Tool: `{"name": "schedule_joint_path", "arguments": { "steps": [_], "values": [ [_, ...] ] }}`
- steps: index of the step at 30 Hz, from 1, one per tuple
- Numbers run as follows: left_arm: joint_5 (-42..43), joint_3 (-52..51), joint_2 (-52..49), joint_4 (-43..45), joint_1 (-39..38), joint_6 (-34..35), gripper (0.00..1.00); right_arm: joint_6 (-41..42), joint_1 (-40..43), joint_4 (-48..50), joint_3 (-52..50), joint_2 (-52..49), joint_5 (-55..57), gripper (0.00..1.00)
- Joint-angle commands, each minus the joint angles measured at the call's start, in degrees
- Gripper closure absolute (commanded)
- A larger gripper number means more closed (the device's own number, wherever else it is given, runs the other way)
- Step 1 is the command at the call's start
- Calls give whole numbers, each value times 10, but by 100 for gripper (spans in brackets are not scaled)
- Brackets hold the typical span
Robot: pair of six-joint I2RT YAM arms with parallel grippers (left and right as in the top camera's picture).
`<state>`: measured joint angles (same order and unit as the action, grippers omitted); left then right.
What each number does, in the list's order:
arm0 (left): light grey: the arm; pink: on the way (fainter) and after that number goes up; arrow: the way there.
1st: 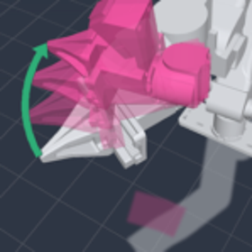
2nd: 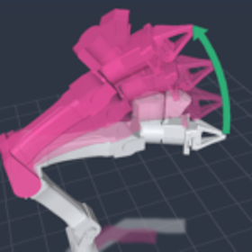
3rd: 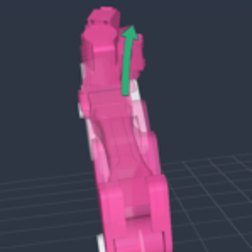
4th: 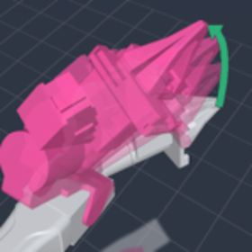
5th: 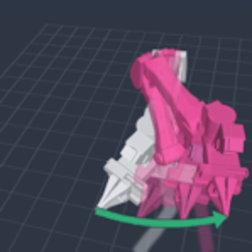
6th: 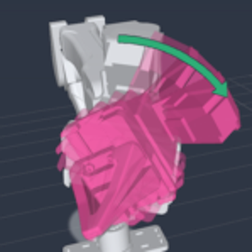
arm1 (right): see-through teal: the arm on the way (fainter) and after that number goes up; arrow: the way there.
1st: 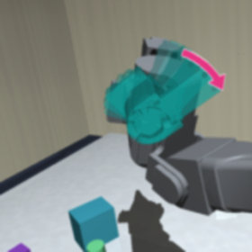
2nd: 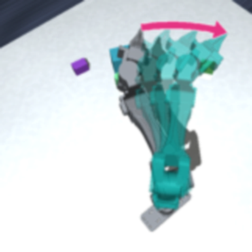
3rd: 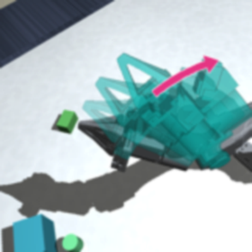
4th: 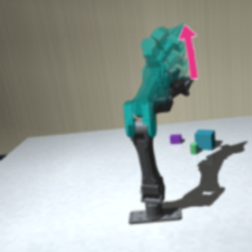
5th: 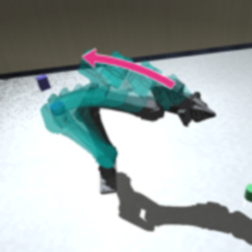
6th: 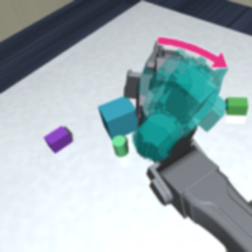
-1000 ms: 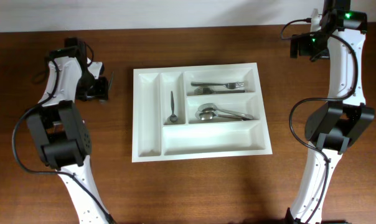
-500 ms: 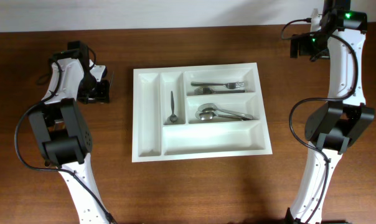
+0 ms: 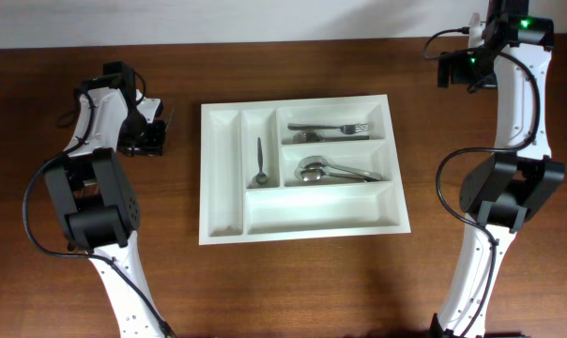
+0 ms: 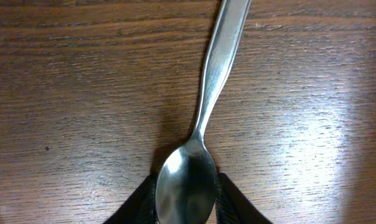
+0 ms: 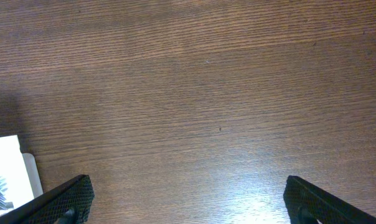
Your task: Pack container
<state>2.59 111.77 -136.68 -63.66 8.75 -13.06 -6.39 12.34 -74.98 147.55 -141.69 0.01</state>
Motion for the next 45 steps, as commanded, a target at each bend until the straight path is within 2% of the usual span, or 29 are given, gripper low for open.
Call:
{"name": "schedule_joint_path", "arguments": {
  "steps": [1, 11, 21, 27, 34, 45],
  "values": [
    [13, -4, -32, 0, -5, -5, 76, 3, 1, 0, 10, 14, 3, 1],
    [10, 23, -32, -11, -5, -5, 82, 3, 1, 0, 10, 14, 3, 1],
    [11, 158, -32, -85, -5, -5, 83, 3, 1, 0, 10, 14, 3, 1],
    [14, 230, -32, -143, -5, 25, 86, 3, 1, 0, 10, 14, 3, 1],
    [104, 254, -31, -196, -25, 34, 89, 3, 1, 0, 10, 14, 3, 1],
    [152, 254, -31, -243, -103, 87, 90, 3, 1, 0, 10, 14, 3, 1]
  ]
}}
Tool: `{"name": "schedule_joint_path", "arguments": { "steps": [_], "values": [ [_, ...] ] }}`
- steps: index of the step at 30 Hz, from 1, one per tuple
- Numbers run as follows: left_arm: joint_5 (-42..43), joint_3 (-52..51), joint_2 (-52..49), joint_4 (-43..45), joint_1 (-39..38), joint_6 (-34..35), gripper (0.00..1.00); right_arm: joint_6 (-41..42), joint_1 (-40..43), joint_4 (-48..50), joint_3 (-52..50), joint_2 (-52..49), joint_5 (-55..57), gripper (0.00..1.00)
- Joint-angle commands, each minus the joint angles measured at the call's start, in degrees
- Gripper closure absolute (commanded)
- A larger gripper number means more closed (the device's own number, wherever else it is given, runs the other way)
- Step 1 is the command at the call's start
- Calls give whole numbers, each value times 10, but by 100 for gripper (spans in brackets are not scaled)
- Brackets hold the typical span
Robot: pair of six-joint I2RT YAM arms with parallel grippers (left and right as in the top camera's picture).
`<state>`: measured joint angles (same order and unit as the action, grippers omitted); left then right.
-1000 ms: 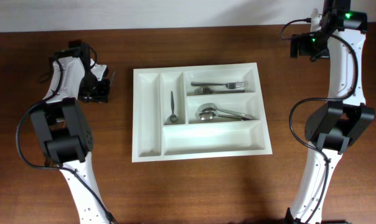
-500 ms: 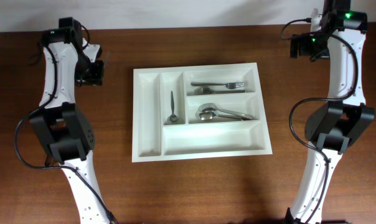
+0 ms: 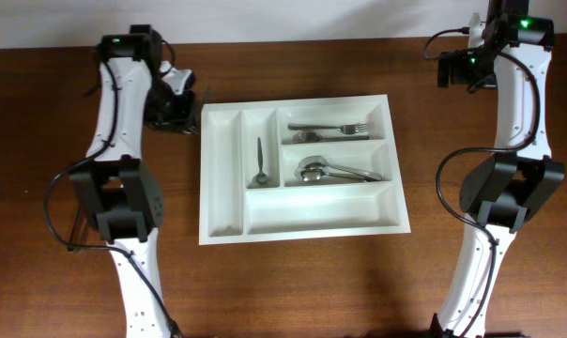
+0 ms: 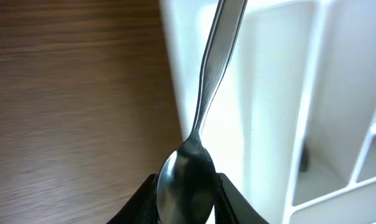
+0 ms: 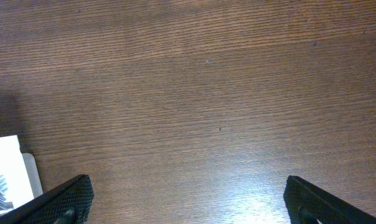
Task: Pack container
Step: 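Lower the teaspoon into the narrow left compartment beside the first and release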
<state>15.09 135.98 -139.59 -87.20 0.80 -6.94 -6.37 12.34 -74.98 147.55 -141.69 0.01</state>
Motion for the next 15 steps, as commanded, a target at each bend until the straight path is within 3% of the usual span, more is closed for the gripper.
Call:
{"name": "schedule_joint_path", "arguments": {
  "steps": [1, 15],
  "values": [
    [27, 12, -2, -10, -36, 40, 90, 3, 1, 0, 10, 14, 3, 1],
    [27, 10, -2, -30, -147, 108, 90, 3, 1, 0, 10, 14, 3, 1]
  ]
}}
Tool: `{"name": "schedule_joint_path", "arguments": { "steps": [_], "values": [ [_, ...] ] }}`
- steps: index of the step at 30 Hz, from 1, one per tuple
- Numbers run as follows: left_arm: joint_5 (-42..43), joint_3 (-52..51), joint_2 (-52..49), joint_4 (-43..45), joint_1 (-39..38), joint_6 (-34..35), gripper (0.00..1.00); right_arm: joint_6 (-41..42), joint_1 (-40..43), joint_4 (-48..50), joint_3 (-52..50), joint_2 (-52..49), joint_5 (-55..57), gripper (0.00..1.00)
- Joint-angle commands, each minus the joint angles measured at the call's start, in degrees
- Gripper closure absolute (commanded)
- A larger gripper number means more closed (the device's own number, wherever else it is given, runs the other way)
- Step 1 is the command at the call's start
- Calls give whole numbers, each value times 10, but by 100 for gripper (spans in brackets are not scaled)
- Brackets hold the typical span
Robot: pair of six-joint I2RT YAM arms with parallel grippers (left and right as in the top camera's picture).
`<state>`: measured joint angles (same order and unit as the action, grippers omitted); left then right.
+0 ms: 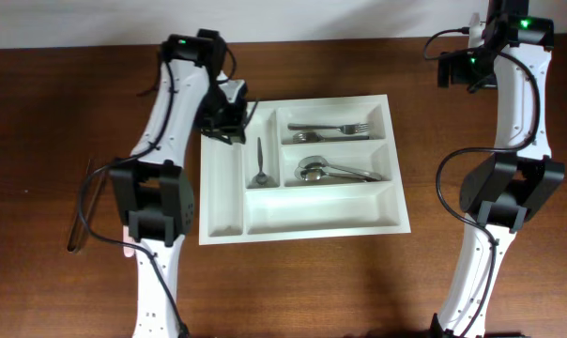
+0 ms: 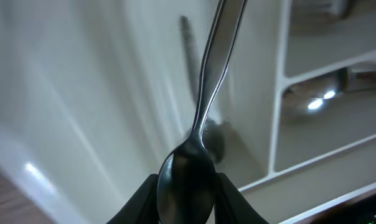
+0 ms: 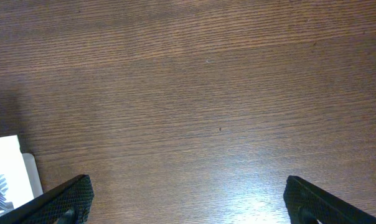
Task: Pack container
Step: 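Lower the teaspoon into the narrow left compartment beside the first and release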
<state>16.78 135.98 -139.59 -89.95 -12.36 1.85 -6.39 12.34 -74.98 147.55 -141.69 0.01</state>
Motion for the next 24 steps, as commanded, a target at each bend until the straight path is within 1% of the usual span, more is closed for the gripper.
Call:
{"name": "schedule_joint_path", "arguments": {
  "steps": [1, 3, 8, 11, 12, 19, 24],
  "values": [
    [10, 10, -2, -2, -22, 21, 89, 3, 1, 0, 10, 14, 3, 1],
    [10, 10, -2, -1, -26, 25, 89, 3, 1, 0, 10, 14, 3, 1],
    [10, 10, -2, -1, -30, 73, 89, 3, 1, 0, 10, 14, 3, 1],
    [10, 9, -2, 2, -30, 120, 95, 3, 1, 0, 10, 14, 3, 1],
    [10, 9, -2, 3, -30, 130, 96, 3, 1, 0, 10, 14, 3, 1],
    [11, -10, -3, 5, -33, 195, 94, 3, 1, 0, 10, 14, 3, 1],
    [12, -43, -3, 10, -33, 205, 94, 3, 1, 0, 10, 14, 3, 1]
  ]
}}
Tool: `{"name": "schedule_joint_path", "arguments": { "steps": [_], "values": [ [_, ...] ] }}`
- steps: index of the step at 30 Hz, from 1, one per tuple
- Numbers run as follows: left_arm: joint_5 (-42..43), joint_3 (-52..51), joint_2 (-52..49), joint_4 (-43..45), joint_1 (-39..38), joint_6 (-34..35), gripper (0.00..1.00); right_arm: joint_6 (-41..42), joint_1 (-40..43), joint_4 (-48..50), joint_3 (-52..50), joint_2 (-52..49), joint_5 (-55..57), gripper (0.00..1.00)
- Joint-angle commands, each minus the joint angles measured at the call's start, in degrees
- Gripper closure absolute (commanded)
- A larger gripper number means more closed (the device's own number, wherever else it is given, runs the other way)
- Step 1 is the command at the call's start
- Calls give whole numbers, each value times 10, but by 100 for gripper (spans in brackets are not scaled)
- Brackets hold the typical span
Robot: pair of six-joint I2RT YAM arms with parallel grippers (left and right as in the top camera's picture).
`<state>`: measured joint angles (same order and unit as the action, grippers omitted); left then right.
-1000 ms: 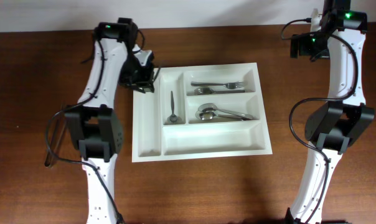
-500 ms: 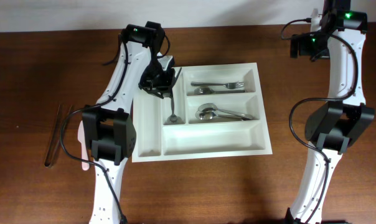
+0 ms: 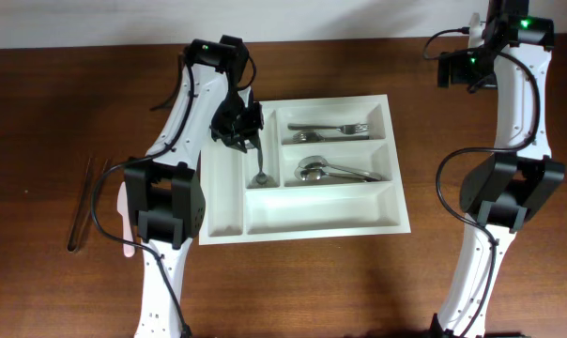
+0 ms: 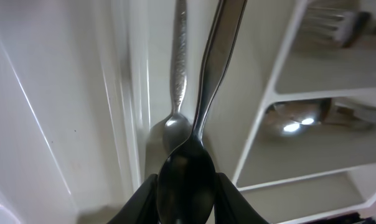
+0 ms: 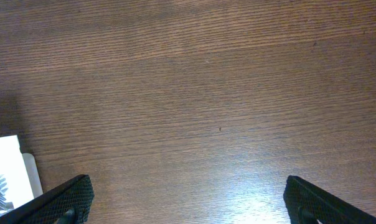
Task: Pack container
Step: 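Lower the teaspoon into the narrow left compartment beside the first and release, then raise the left gripper and move it over the pink plastic knife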
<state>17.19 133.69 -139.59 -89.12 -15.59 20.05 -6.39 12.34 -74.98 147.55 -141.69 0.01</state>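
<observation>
The white cutlery tray [image 3: 302,228] lies mid-table. My left gripper [image 3: 243,126] hangs over its upper left part, shut on a steel spoon [image 4: 208,93] whose bowl sits between the fingers [image 4: 144,202]. The handle points away over the narrow compartment. In that compartment lies a small spoon [image 4: 177,87], also visible from overhead [image 3: 260,164]. Forks [image 3: 329,129] and large spoons [image 3: 335,172] fill the right-hand compartments. My right gripper [image 5: 188,199] is open over bare wood at the far right corner [image 3: 457,70].
Two dark sticks [image 3: 81,202] lie on the table far left of the tray. A pale utensil [image 3: 124,225] shows partly behind the left arm. The tray's long left and wide front compartments hold nothing.
My left gripper has shifted right with the spoon, from over the tray's left divider to above the narrow compartment holding the small spoon. The right arm has not moved.
At first my left gripper was shut on the spoon just above the wood left of the tray. Then it was at the tray's left rim, later over the left compartments, and now over the small spoon's compartment. The right gripper stayed open throughout.
</observation>
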Motion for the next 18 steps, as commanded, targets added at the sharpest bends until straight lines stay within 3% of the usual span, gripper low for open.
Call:
{"name": "schedule_joint_path", "arguments": {
  "steps": [1, 5, 11, 18],
  "values": [
    [12, -25, -3, 1, -1, 22, 94, 3, 1, 0, 10, 14, 3, 1],
    [30, -26, -3, 7, -5, 22, 94, 3, 1, 0, 10, 14, 3, 1],
    [33, -26, -3, 26, -7, 22, 60, 3, 1, 0, 10, 14, 3, 1],
    [36, -26, -3, 32, -6, 21, 46, 3, 1, 0, 10, 14, 3, 1]
  ]
}}
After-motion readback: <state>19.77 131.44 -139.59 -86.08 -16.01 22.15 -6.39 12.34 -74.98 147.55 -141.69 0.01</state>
